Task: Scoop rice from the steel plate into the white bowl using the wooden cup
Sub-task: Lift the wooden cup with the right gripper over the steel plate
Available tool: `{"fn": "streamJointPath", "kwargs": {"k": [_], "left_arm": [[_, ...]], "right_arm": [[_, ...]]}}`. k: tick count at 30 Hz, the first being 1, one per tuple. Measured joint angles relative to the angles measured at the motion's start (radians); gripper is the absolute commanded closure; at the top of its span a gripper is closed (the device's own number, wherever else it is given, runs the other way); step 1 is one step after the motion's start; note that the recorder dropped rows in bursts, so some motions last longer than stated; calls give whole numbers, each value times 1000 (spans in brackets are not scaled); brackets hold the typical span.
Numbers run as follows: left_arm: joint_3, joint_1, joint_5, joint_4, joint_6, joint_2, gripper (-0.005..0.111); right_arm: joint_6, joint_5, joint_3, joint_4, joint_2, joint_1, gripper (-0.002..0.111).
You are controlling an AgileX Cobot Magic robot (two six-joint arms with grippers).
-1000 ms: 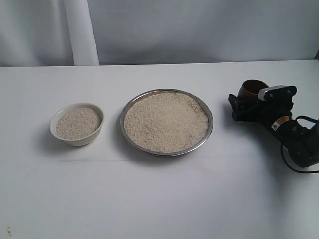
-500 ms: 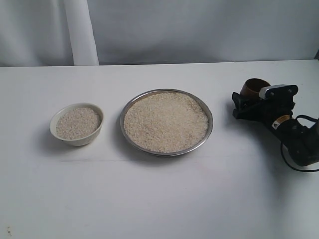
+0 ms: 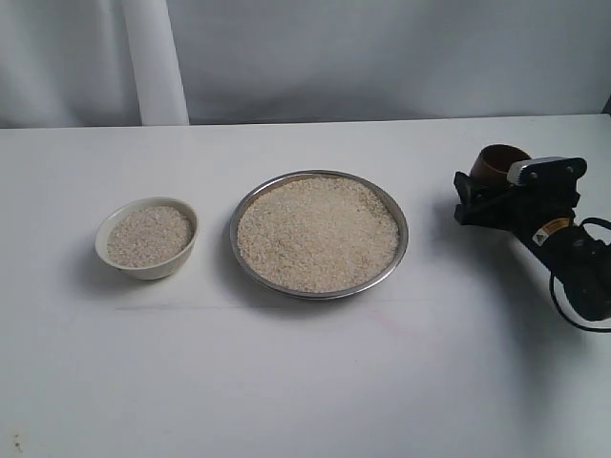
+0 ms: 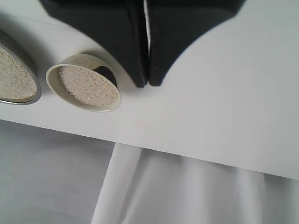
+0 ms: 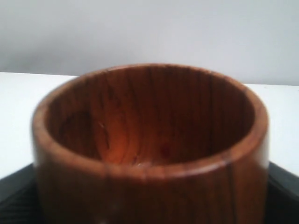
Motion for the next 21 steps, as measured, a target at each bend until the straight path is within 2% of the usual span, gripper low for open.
{"fn": "streamJointPath", "kwargs": {"k": [7, 13, 18, 21], "left_arm": [[0, 0, 0, 0, 0, 0, 107], [0, 0, 0, 0, 0, 0, 107], [0, 0, 0, 0, 0, 0, 107], [0, 0, 0, 0, 0, 0, 107]], "right_arm": [[37, 2, 39, -106, -57, -1, 81], [113, 98, 43, -329, -156, -3, 81], [220, 145, 44, -438, -238, -3, 82], [276, 167, 46, -467, -291, 7, 91]]}}
